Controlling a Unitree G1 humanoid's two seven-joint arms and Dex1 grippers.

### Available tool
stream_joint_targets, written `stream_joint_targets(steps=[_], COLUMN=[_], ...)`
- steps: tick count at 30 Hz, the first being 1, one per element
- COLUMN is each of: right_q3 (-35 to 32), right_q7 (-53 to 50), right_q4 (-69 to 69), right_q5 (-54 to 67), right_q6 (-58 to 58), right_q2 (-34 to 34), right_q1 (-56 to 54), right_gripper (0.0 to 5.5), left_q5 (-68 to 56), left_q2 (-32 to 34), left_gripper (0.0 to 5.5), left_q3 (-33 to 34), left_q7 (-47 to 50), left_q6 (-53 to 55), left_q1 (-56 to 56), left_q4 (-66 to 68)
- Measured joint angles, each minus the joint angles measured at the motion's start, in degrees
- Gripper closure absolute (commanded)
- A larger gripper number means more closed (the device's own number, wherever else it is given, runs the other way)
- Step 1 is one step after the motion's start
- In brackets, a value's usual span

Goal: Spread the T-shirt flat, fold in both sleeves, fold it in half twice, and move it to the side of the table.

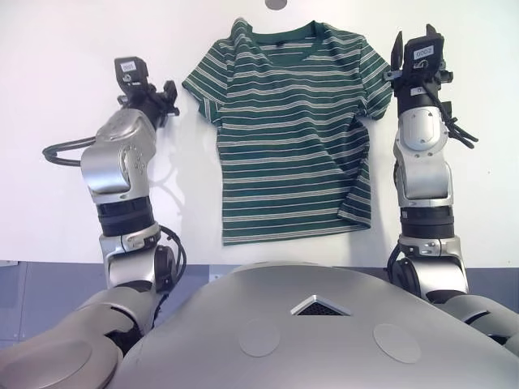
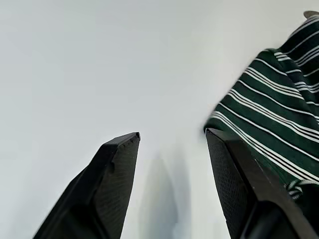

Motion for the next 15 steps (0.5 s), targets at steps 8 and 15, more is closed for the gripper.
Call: stream_joint_targets(steps=[8, 15], right_q3=[0.63, 0.94], right_q7=[-0.15, 0.32], right_q4=[-0.74, -0.74], right_q5=[-1.34, -1.49], right_q6=[0.68, 0.81], right_q2=[0.66, 2.08], right_q1=[0.00, -0.06], right_gripper=[3.44, 3.44], left_q5=[-10.96, -8.16], left_q2=[-11.89, -10.64], left_gripper=[3.07, 3.98], left_q3=[12.82, 10.27], left_q7=[4.89, 6.43], left_q6=[1.17, -8.19], left_q1=[-4.68, -6.70], left_q4=[5.96, 13.38])
